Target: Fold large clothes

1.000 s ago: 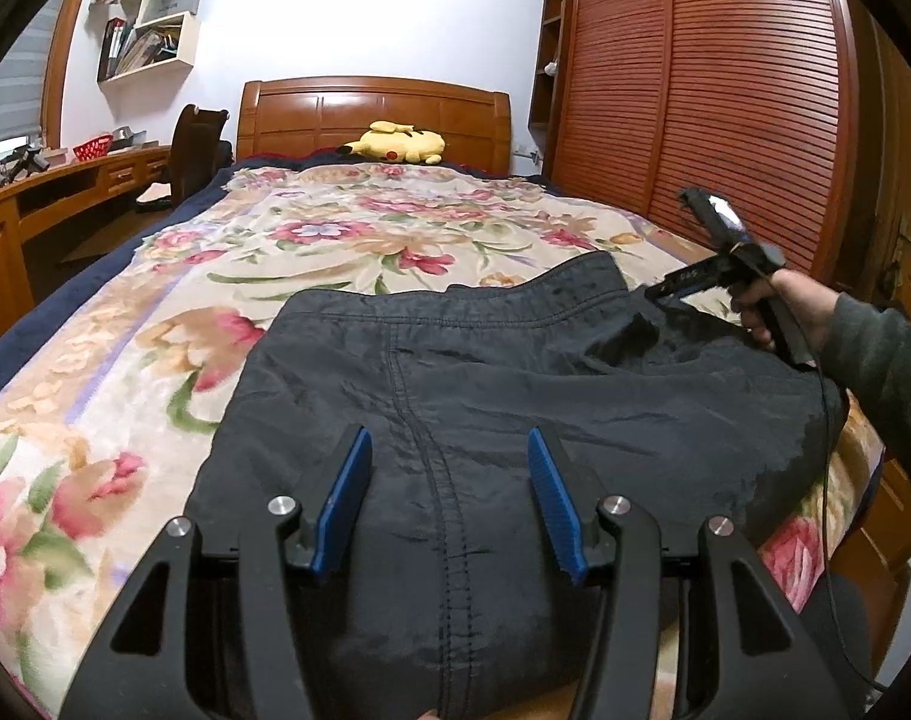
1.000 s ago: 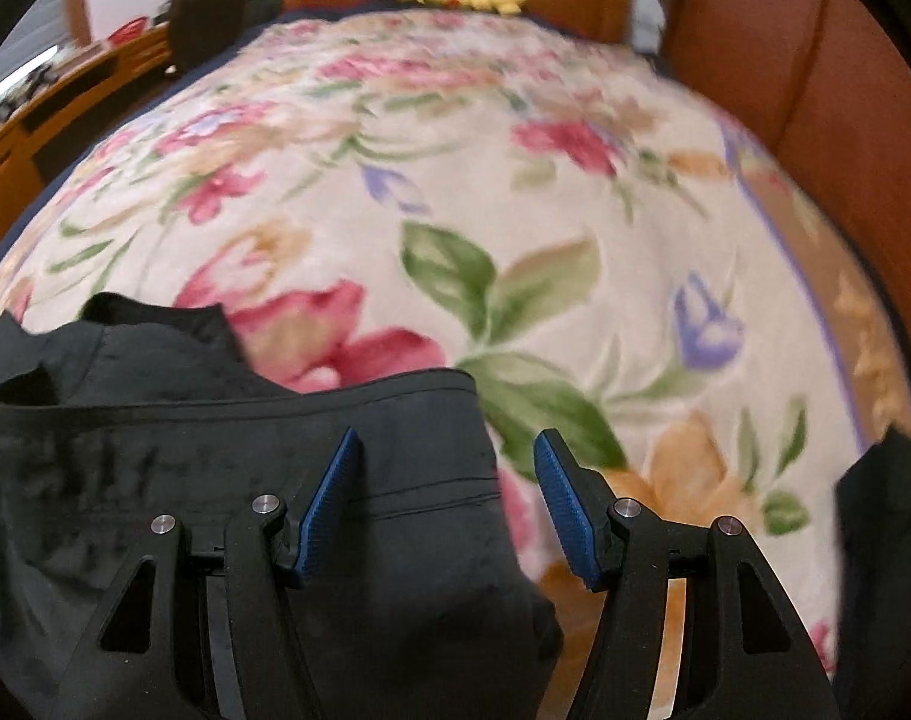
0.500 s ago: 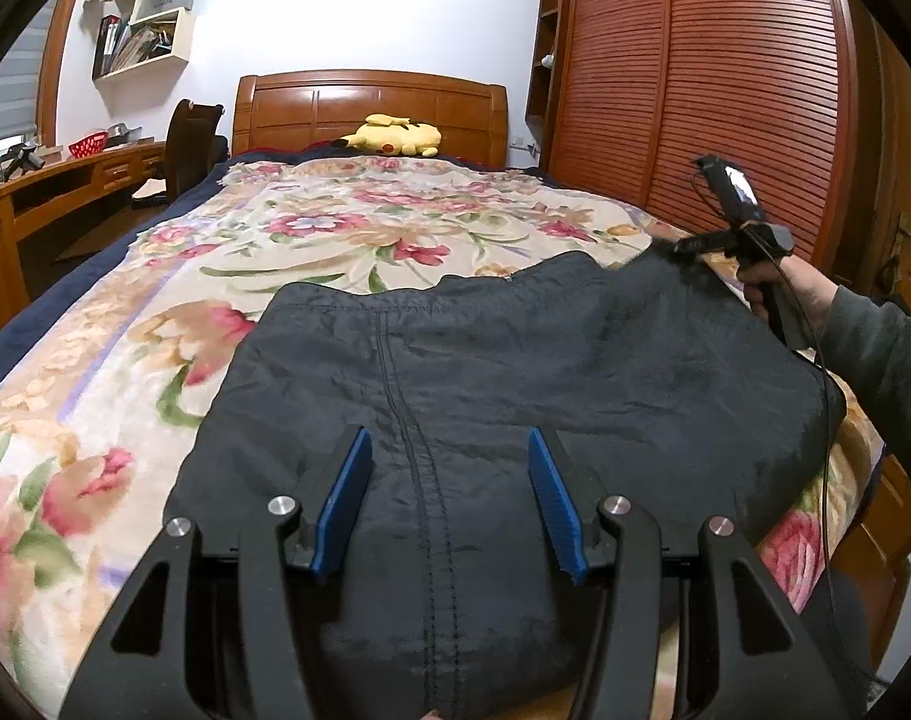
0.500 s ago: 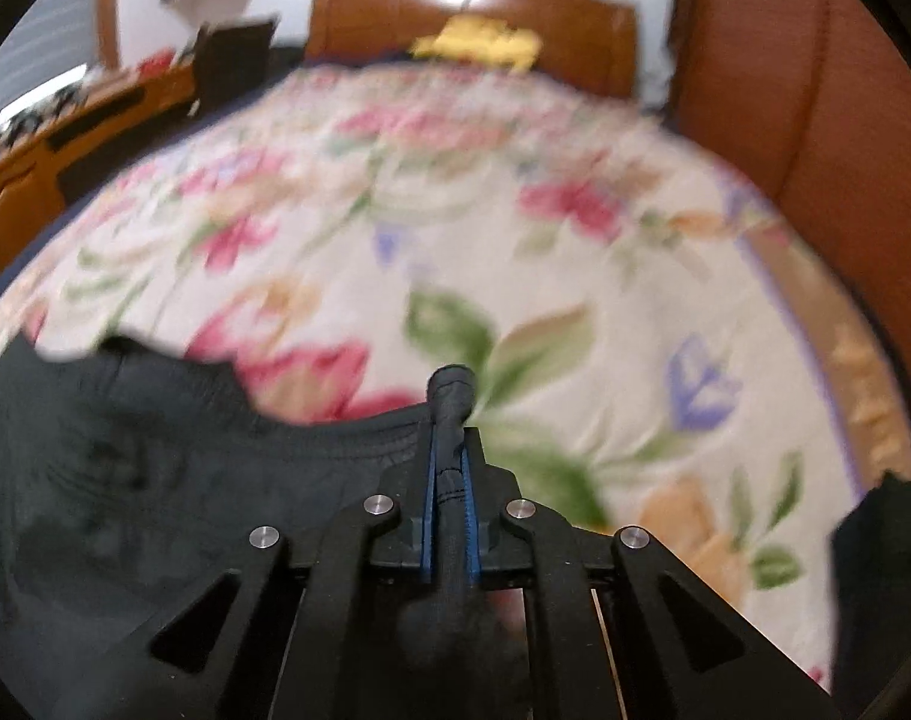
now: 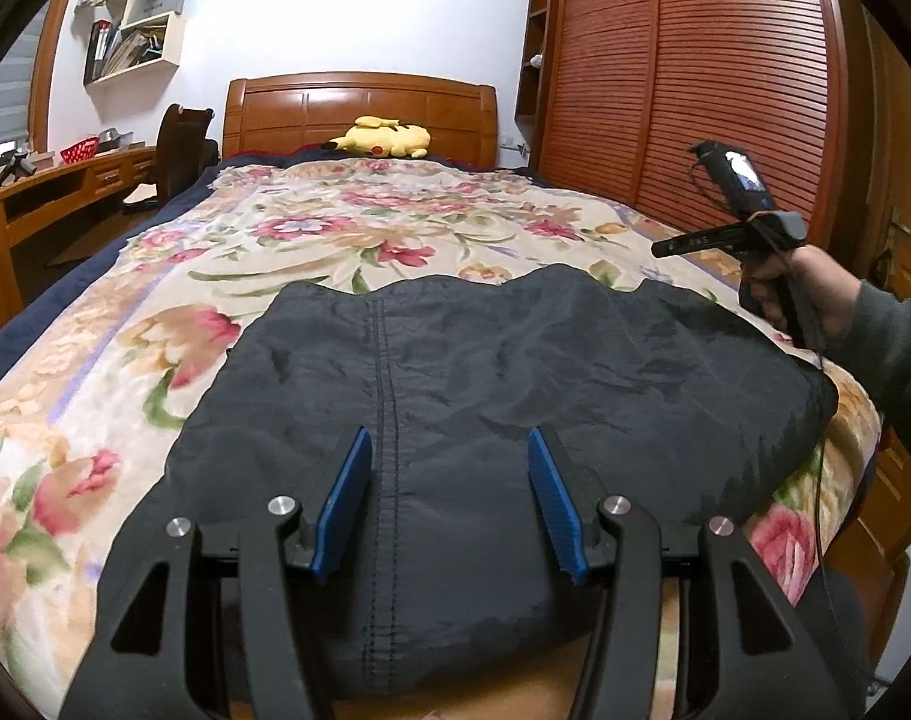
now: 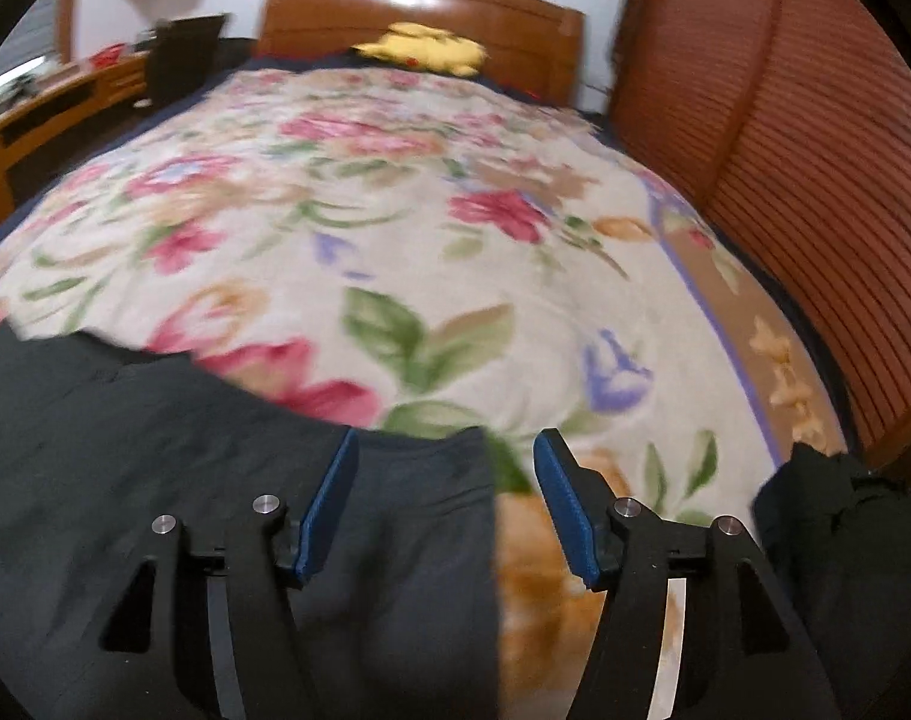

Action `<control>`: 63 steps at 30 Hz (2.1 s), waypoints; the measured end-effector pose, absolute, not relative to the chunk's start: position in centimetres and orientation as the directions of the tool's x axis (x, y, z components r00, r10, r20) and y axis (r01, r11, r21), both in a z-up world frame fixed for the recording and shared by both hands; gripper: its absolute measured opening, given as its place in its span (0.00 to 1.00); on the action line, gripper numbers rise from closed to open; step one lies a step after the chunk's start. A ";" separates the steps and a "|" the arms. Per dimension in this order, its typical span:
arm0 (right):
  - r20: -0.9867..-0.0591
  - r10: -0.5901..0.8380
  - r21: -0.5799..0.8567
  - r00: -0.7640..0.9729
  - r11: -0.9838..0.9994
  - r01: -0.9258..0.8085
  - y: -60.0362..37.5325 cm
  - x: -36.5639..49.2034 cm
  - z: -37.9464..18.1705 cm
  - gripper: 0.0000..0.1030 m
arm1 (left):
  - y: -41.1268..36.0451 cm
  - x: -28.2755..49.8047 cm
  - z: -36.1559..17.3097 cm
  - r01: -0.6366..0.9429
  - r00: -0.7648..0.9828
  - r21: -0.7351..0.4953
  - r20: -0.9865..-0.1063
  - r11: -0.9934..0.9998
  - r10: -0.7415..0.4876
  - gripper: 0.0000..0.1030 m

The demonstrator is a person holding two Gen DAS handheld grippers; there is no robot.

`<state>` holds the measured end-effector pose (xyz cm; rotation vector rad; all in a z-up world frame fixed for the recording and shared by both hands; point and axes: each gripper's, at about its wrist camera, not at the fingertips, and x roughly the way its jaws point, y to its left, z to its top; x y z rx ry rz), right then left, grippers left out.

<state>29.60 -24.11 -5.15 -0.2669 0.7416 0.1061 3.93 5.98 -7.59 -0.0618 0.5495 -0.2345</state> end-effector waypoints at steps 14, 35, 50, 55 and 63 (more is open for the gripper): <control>-0.730 0.303 -0.148 0.613 0.805 -0.574 -10.7 17.9 -8.4 0.60 | 5.6 4.2 -8.6 0.202 0.807 -0.098 -0.547 0.974 -0.222 0.52; -0.718 0.320 -0.128 0.619 0.812 -0.569 -11.1 9.6 -11.2 0.60 | 5.7 3.5 -8.8 0.198 0.808 -0.099 -0.547 0.975 -0.219 0.52; -0.700 0.315 -0.091 0.641 0.851 -0.517 -12.8 8.1 -11.2 0.61 | 3.4 1.0 -7.1 0.214 0.833 -0.094 -0.502 0.972 -0.232 0.52; -0.676 0.251 -0.172 0.693 0.861 -0.479 -14.9 6.2 -9.7 0.61 | 1.9 0.3 -6.6 0.238 0.832 -0.083 -0.496 0.968 -0.247 0.52; -0.663 0.186 -0.142 0.725 0.920 -0.366 -20.4 5.5 -8.1 0.62 | -0.6 0.5 -6.7 0.274 0.813 -0.082 -0.512 0.958 -0.276 0.52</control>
